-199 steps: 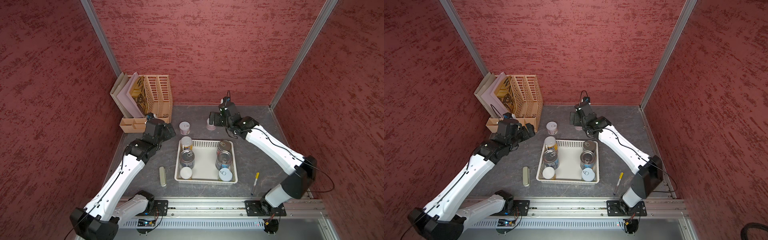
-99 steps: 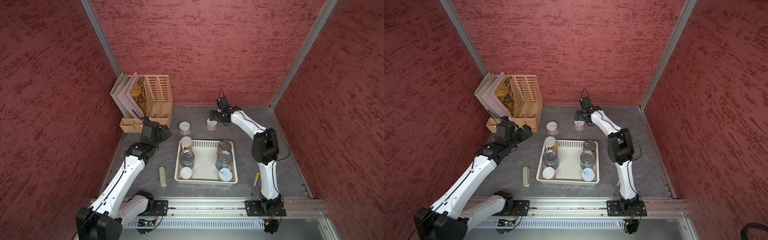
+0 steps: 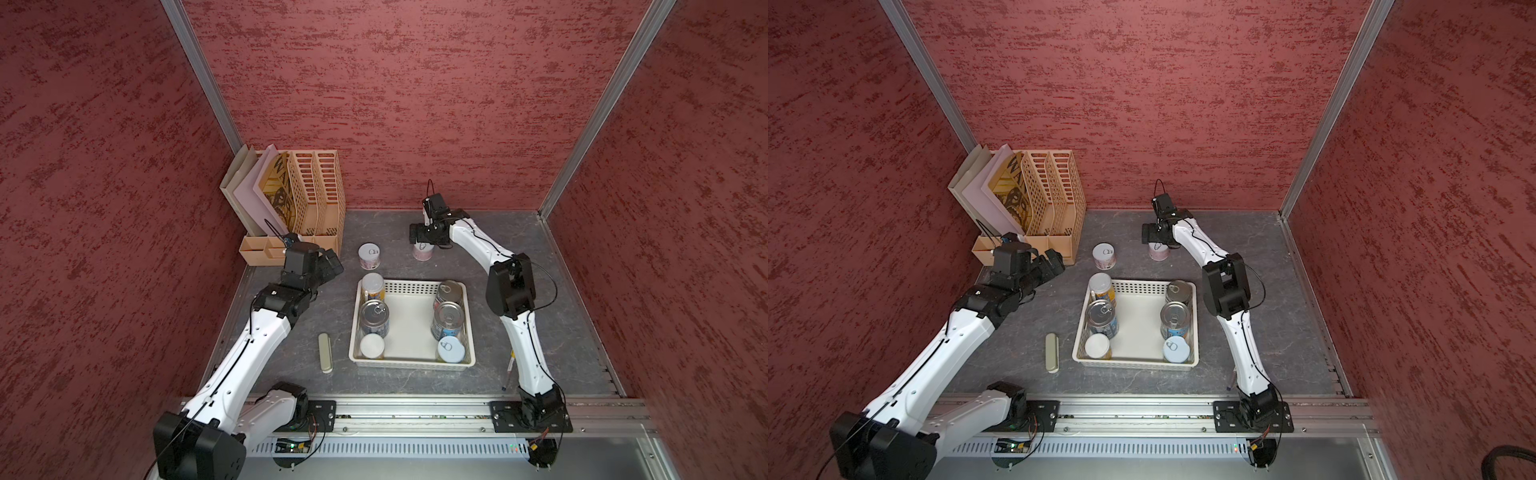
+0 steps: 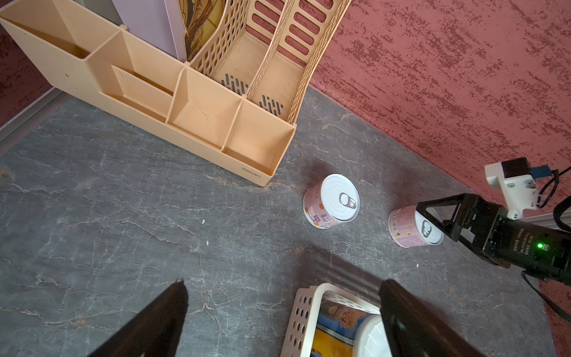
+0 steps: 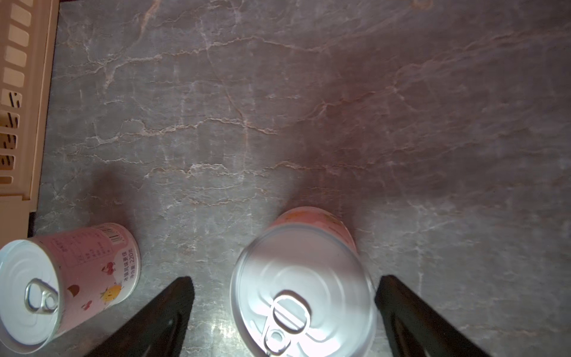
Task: Put the canned food in the basket
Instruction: Pick up the canned food from the center of the board.
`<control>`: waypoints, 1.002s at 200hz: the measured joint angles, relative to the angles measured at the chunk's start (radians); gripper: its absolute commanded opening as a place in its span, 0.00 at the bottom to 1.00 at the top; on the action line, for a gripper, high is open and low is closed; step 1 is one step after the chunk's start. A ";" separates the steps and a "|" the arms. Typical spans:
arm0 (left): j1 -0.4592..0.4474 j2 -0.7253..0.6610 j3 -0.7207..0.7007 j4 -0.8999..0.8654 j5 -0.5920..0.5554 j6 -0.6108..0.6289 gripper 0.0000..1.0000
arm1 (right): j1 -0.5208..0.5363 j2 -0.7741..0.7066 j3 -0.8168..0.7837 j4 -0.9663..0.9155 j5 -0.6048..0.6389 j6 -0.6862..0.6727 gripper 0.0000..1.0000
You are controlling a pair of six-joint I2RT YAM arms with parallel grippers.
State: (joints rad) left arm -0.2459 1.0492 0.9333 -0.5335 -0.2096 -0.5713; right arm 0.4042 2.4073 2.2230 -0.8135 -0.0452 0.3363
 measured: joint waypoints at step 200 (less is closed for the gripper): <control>0.005 0.014 0.000 -0.005 0.016 0.000 1.00 | 0.048 0.087 0.093 -0.121 0.148 -0.056 0.76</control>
State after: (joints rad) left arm -0.2409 1.0630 0.9333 -0.5385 -0.1940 -0.5716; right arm 0.4519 2.4947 2.3161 -0.9340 0.1024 0.2798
